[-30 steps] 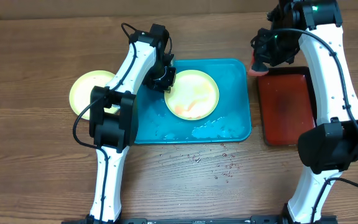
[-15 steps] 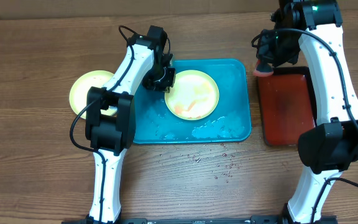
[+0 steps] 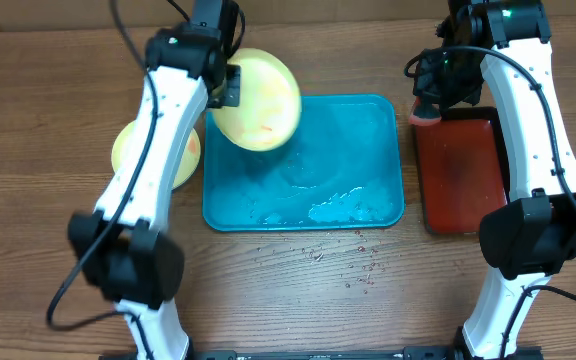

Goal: Clean dirty plates on tray and stack at the side
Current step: 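Lift the yellow plate with the left gripper and stack it on the plate pile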

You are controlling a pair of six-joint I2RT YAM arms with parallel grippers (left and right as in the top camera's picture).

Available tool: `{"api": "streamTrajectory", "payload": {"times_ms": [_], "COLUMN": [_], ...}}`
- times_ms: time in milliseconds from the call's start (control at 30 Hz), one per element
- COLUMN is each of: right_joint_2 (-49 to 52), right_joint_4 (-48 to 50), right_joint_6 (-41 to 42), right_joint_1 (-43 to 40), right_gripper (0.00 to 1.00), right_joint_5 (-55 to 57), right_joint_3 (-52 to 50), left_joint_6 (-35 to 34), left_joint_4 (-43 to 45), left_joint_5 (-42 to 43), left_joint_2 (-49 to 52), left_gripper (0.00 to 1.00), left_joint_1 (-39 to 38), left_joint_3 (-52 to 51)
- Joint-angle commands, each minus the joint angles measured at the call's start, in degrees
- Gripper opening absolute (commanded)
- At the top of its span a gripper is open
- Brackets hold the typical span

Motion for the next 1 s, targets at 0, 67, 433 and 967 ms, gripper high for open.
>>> {"api": "streamTrajectory", "payload": {"times_ms": [0, 67, 433, 967], "right_joint_2": [-1.9, -1.9, -1.9, -1.9], "right_joint_4": [0.1, 0.1, 0.1, 0.0], "right_joint_6": [0.3, 0.3, 0.3, 0.3], "right_joint_1": [-0.7, -1.0, -3.1, -3.2], "right_gripper": [0.04, 0.04, 0.04, 0.04], "right_joint_5": [0.3, 0.3, 0.3, 0.3], "right_joint_3": [0.5, 0.5, 0.5, 0.5], "left_joint_6": [-4.7, -7.0, -19.3, -22.4], "left_joint_4": [-0.9, -1.7, -3.7, -4.2], "left_joint_5": [-18.5, -25.4, -52.3, -55.7], "left_joint_2": [-1.4, -1.3, -1.2, -1.2], "left_gripper": [0.04, 0.04, 0.04, 0.04], "left_joint_1": [-4.5, -6.9, -21.5, -25.8], "left_joint_3": [0.3, 0.2, -8.3, -11.6]}}
